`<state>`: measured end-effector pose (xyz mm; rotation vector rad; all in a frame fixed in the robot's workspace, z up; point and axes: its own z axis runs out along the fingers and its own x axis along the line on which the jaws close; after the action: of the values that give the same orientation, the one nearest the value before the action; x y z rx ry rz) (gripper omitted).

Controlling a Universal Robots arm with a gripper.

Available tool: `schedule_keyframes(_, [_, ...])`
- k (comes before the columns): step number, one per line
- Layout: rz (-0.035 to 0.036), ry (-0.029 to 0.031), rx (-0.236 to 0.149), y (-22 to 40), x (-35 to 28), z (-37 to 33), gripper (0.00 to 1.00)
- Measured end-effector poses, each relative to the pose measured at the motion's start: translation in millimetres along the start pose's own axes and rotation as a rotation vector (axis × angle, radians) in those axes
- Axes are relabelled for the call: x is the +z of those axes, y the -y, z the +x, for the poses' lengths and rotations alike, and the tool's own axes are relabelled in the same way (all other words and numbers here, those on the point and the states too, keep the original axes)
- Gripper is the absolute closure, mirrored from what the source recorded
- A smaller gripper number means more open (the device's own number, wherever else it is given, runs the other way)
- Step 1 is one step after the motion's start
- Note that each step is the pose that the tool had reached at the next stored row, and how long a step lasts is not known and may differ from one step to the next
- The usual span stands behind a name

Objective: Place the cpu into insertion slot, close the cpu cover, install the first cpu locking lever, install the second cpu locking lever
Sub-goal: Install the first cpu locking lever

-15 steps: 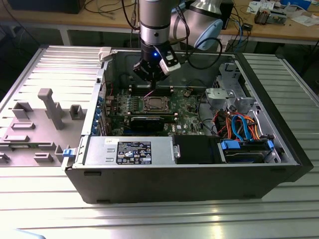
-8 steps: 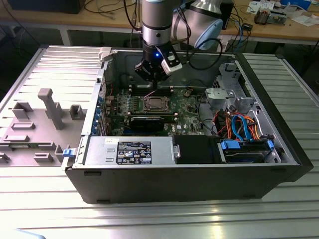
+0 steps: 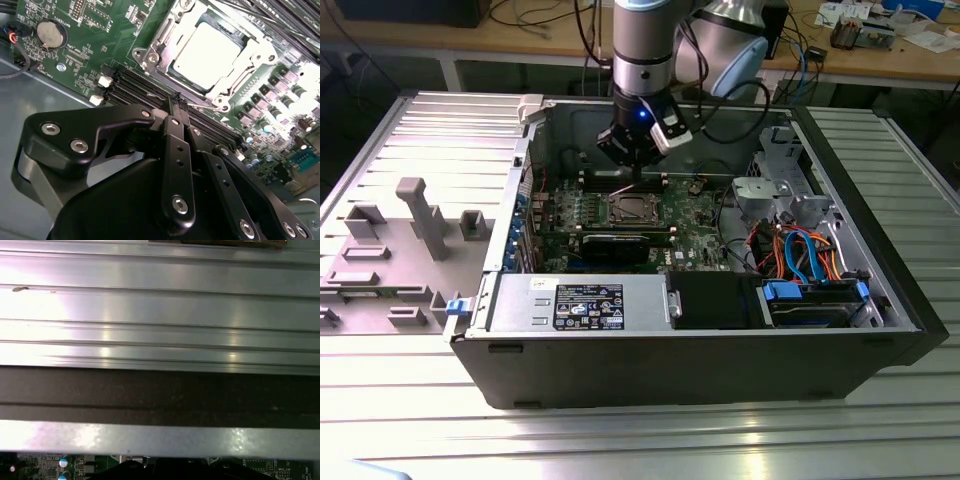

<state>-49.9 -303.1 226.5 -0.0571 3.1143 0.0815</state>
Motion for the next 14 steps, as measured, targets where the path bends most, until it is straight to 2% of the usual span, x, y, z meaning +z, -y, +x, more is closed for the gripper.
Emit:
schedule_keyframes(7, [-0.0001,0.0000,0.000,0.5,6.1,-6.2,0.89])
schedule_keyframes(14, [0.0003,-0.0001,0.000,1.2,15.4,-10.7,0.89])
